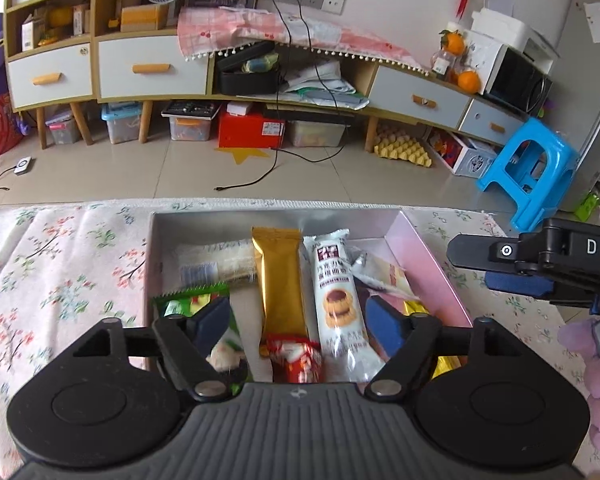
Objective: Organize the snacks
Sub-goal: 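Move both tools back over the remaining cracker packs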
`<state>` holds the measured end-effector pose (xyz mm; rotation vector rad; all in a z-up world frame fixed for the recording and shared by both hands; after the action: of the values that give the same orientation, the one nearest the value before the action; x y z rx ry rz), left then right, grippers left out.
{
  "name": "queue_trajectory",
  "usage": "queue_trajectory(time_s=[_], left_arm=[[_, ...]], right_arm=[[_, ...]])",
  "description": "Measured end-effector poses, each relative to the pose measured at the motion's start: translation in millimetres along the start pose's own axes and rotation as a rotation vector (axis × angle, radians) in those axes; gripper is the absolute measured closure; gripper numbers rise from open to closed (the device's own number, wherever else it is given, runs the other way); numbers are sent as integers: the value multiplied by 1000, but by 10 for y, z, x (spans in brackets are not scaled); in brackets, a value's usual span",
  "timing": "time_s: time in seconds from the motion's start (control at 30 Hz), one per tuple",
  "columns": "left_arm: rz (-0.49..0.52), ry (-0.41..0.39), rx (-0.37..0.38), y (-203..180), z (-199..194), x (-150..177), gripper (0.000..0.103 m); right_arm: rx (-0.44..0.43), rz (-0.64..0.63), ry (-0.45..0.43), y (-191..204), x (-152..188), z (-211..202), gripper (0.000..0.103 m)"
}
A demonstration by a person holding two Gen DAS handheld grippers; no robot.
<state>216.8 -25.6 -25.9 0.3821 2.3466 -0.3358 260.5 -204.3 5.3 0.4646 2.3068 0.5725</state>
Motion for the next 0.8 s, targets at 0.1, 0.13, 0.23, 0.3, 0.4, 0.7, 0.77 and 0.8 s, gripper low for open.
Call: queue_trajectory(time_s=[0.1, 0.13, 0.23, 0.3, 0.4, 0.7, 0.77, 0.8], left_arm=[[-5, -8, -12, -23, -124, 67, 18], [-5, -13, -19, -31, -167, 91, 15], [12, -17, -61, -36, -303, 163, 9], [22, -30, -85, -40, -394, 198, 5], [21, -39, -117, -35, -518, 266, 2], [55, -6, -166, -38, -690, 476, 1], [70, -4, -169, -31, -718, 554, 1], [74, -6, -170, -24, -724, 589, 1]], right_arm=[[12, -20, 10, 30, 65, -147, 17], [16, -26, 12, 40, 90, -195, 16], [37, -39, 32, 48, 168, -329, 13], [51, -48, 49, 63, 232, -407, 13], [57, -72, 69, 105, 347, -521, 11], [42, -146, 86, 245, 687, -696, 9], [40, -160, 82, 251, 748, -707, 9], [40, -166, 79, 250, 777, -705, 9]])
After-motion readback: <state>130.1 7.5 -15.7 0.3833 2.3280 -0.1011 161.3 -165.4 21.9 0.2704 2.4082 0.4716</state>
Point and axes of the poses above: each gripper's, at about its wrist camera, not at the fingertips, and z roughly the way its jaws point, y to its left, x to its underside, the point moved 5 cm from there along z, roughly the way its jaws point, and after that the axes turned 4 degrees about z, right-handed, at the moved point
